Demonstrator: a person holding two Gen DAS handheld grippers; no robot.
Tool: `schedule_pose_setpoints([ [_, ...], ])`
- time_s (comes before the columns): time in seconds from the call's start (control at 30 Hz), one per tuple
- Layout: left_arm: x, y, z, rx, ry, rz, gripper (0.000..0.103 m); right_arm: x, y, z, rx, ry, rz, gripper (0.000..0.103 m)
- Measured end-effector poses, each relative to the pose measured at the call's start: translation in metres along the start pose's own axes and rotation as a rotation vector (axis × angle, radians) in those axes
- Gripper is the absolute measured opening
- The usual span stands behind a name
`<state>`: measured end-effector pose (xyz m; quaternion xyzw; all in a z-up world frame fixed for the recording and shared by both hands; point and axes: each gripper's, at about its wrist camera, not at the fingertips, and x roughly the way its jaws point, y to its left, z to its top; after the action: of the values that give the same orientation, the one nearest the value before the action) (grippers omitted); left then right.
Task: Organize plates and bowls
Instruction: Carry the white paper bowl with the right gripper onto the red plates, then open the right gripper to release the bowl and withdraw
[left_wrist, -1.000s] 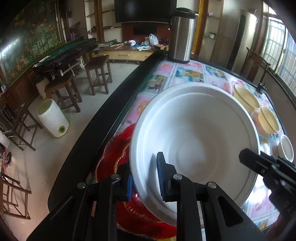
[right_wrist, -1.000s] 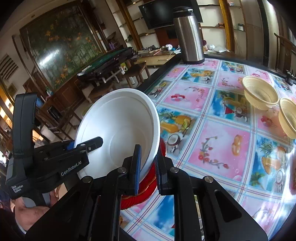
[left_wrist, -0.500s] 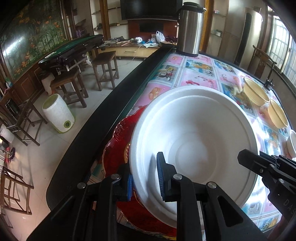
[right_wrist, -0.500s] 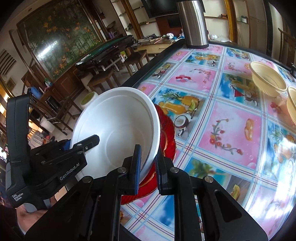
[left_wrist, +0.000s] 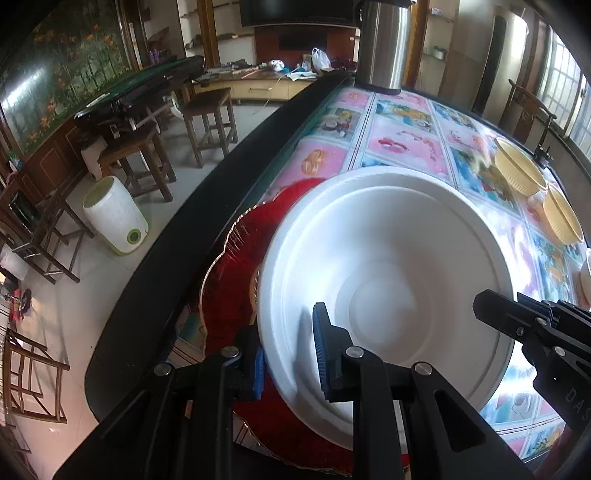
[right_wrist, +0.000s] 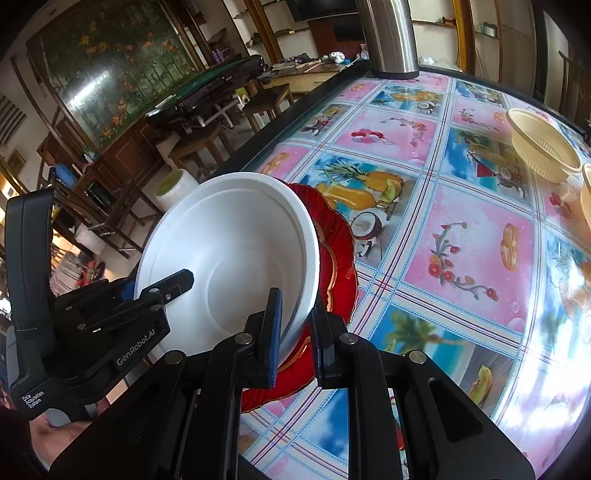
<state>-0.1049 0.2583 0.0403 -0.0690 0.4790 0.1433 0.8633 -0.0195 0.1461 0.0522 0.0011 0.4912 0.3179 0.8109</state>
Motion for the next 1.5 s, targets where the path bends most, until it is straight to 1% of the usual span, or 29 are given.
schedule_pose_setpoints([
  [0.2, 0.007, 0.0, -0.002, 0.005, 0.024, 0.001, 0.021, 0.01, -0.003, 0.001, 0.005, 0.025, -0.009, 0.014],
  [0.37, 0.007, 0.0, -0.003, 0.009, 0.017, 0.004, 0.022, 0.014, -0.002, 0.001, 0.01, 0.028, -0.011, 0.018],
  [0.47, 0.008, 0.003, -0.002, -0.002, 0.011, 0.004, 0.022, 0.016, -0.002, 0.002, 0.007, 0.033, -0.015, 0.018],
  [0.57, 0.007, 0.003, -0.002, -0.011, 0.008, -0.021, 0.032, 0.016, -0.003, 0.003, 0.022, 0.028, -0.004, 0.018],
  [0.63, 0.006, 0.001, -0.002, -0.002, -0.001, -0.014, 0.045, 0.013, -0.003, 0.004, 0.031, 0.016, 0.001, 0.019],
  [0.7, 0.003, -0.002, -0.001, 0.004, -0.021, -0.008, 0.053, 0.011, -0.003, 0.004, 0.035, 0.016, 0.005, 0.019],
  [0.77, -0.001, -0.002, 0.0, 0.002, -0.041, 0.012, 0.061, 0.007, -0.002, 0.004, 0.03, 0.006, -0.013, 0.019],
  [0.8, -0.004, -0.001, 0.0, 0.0, -0.056, 0.023, 0.068, 0.007, -0.003, 0.004, 0.029, 0.003, -0.017, 0.019],
  [0.83, -0.005, 0.0, 0.002, -0.002, -0.066, 0.022, 0.071, 0.005, -0.004, 0.004, 0.033, 0.0, -0.018, 0.019],
  [0.93, -0.011, 0.004, 0.005, -0.011, -0.09, 0.032, 0.072, 0.0, -0.007, 0.005, 0.046, -0.01, -0.011, 0.019],
  [1.17, -0.02, 0.008, 0.01, -0.031, -0.125, 0.021, 0.073, -0.02, -0.006, 0.005, 0.051, -0.049, 0.003, 0.019],
  [1.2, -0.023, 0.007, 0.011, -0.032, -0.134, 0.017, 0.073, -0.023, -0.007, 0.005, 0.056, -0.055, 0.008, 0.02],
  [1.23, -0.024, 0.007, 0.012, -0.034, -0.142, 0.012, 0.073, -0.026, -0.009, 0.005, 0.06, -0.061, 0.011, 0.027],
  [1.27, -0.027, 0.005, 0.013, -0.037, -0.152, 0.006, 0.073, -0.028, -0.01, 0.004, 0.065, -0.068, 0.015, 0.036],
  [1.3, -0.028, 0.004, 0.014, -0.041, -0.161, 0.001, 0.073, -0.033, -0.012, 0.004, 0.069, -0.078, 0.02, 0.038],
  [1.4, -0.036, -0.004, 0.02, -0.035, -0.196, -0.007, 0.073, -0.043, -0.017, 0.004, 0.076, -0.099, 0.015, 0.038],
  [1.47, -0.04, -0.009, 0.023, -0.031, -0.208, -0.029, 0.081, -0.052, -0.026, 0.002, 0.096, -0.116, 0.01, 0.038],
  [1.5, -0.043, -0.014, 0.025, -0.027, -0.217, -0.051, 0.081, -0.057, -0.031, 0.0, 0.109, -0.123, 0.007, 0.038],
])
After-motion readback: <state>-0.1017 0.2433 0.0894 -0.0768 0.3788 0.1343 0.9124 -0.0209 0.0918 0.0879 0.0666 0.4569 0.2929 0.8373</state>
